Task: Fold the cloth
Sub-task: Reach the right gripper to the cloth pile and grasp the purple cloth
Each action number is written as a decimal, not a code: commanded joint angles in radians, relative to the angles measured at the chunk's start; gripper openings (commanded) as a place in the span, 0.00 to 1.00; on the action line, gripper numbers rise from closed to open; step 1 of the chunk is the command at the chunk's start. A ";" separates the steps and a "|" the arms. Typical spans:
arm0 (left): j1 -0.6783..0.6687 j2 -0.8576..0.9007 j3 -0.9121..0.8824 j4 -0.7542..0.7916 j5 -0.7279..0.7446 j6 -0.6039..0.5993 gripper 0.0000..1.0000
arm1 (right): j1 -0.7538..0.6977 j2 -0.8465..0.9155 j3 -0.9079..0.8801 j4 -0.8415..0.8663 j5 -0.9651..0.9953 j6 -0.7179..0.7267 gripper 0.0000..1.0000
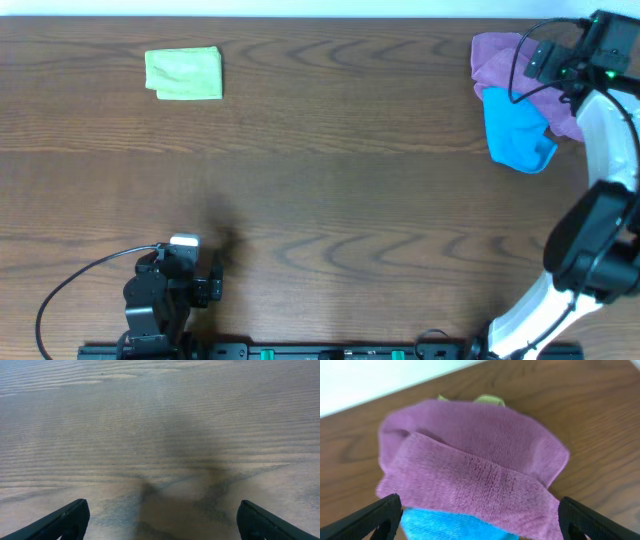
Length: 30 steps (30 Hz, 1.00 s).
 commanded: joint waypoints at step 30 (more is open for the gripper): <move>-0.004 -0.006 -0.010 -0.005 -0.006 0.021 0.95 | -0.014 0.203 0.021 0.076 -0.012 -0.007 0.23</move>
